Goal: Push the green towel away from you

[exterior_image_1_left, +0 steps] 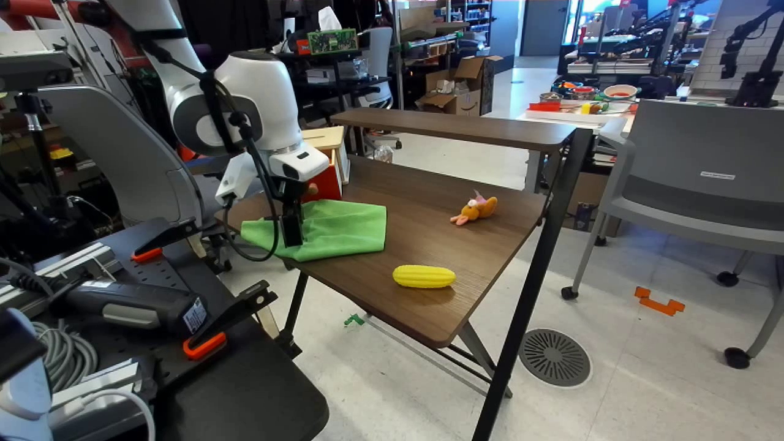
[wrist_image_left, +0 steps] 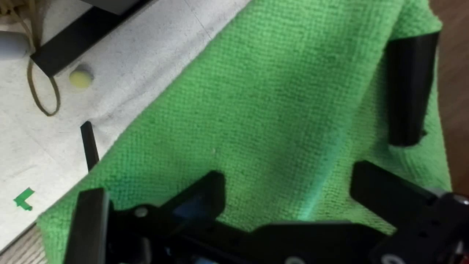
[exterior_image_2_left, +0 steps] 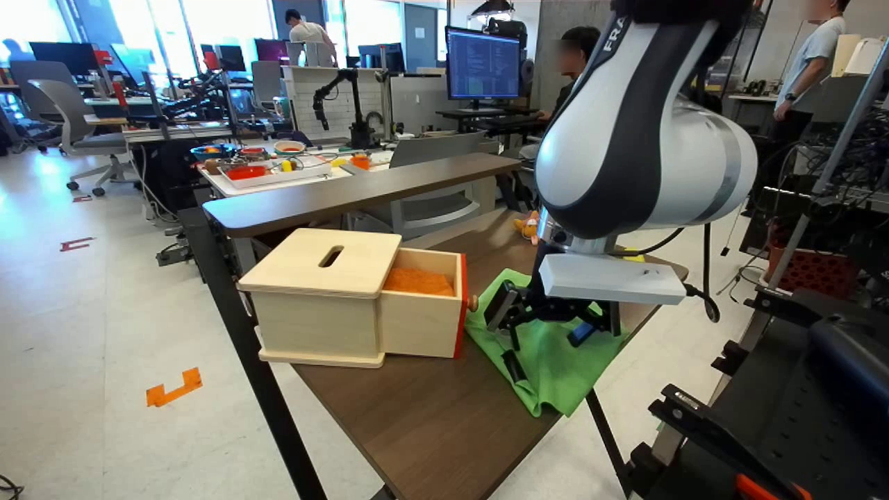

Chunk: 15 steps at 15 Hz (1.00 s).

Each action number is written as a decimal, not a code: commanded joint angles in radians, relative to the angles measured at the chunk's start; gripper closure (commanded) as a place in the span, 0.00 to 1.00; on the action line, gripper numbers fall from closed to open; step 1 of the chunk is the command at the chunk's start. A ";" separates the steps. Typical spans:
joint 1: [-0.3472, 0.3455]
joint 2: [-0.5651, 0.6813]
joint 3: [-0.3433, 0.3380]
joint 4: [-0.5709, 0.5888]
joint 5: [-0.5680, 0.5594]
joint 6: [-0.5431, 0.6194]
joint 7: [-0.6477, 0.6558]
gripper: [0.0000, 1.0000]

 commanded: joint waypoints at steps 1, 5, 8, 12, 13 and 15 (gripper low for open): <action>0.031 0.062 -0.071 0.084 -0.028 -0.015 0.060 0.00; 0.019 0.111 -0.123 0.162 -0.026 -0.049 0.095 0.00; 0.010 0.134 -0.156 0.227 -0.029 -0.098 0.127 0.00; -0.005 0.195 -0.186 0.367 -0.034 -0.194 0.172 0.00; -0.011 0.213 -0.186 0.407 -0.031 -0.223 0.186 0.00; -0.016 0.250 -0.188 0.486 -0.031 -0.280 0.219 0.00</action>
